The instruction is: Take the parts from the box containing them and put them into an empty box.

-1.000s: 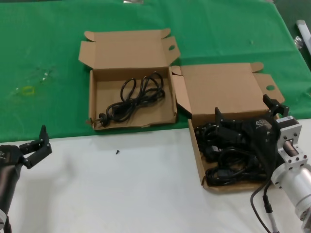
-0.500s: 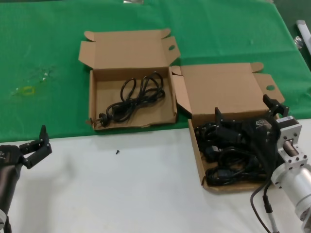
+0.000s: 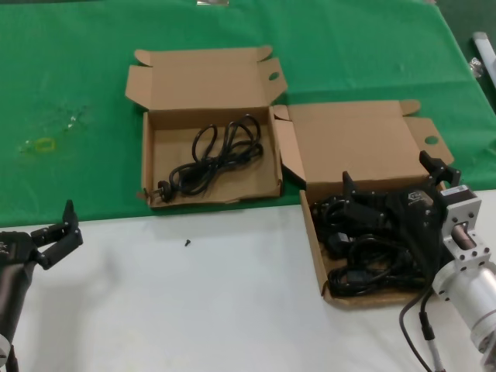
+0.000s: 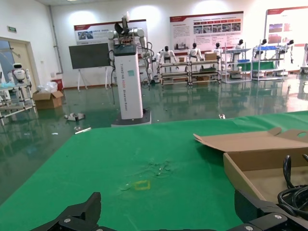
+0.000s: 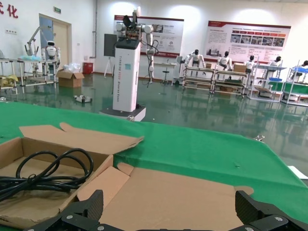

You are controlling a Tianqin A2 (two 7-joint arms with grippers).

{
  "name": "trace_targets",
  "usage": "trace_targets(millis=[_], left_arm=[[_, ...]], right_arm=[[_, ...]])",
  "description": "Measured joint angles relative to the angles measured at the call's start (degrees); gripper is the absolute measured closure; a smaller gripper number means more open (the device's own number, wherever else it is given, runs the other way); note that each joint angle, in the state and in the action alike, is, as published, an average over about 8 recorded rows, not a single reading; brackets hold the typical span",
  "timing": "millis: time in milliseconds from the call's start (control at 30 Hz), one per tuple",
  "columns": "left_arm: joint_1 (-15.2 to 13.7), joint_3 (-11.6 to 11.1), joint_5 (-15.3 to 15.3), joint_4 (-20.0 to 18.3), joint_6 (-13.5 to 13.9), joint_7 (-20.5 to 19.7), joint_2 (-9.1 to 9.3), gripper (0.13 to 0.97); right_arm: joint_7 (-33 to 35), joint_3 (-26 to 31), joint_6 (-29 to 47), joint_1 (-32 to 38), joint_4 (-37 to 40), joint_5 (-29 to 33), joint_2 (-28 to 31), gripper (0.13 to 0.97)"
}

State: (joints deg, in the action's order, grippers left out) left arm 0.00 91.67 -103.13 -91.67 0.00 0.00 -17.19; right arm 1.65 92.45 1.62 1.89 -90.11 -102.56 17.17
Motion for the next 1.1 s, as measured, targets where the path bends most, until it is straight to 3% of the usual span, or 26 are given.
trace_targets(millis=[1100], left_arm=[[0.00, 0.00, 0.00, 0.00, 0.00, 0.00, 0.00, 0.132]], right_arm=[[0.00, 0.00, 0.00, 0.00, 0.00, 0.00, 0.00, 0.129]])
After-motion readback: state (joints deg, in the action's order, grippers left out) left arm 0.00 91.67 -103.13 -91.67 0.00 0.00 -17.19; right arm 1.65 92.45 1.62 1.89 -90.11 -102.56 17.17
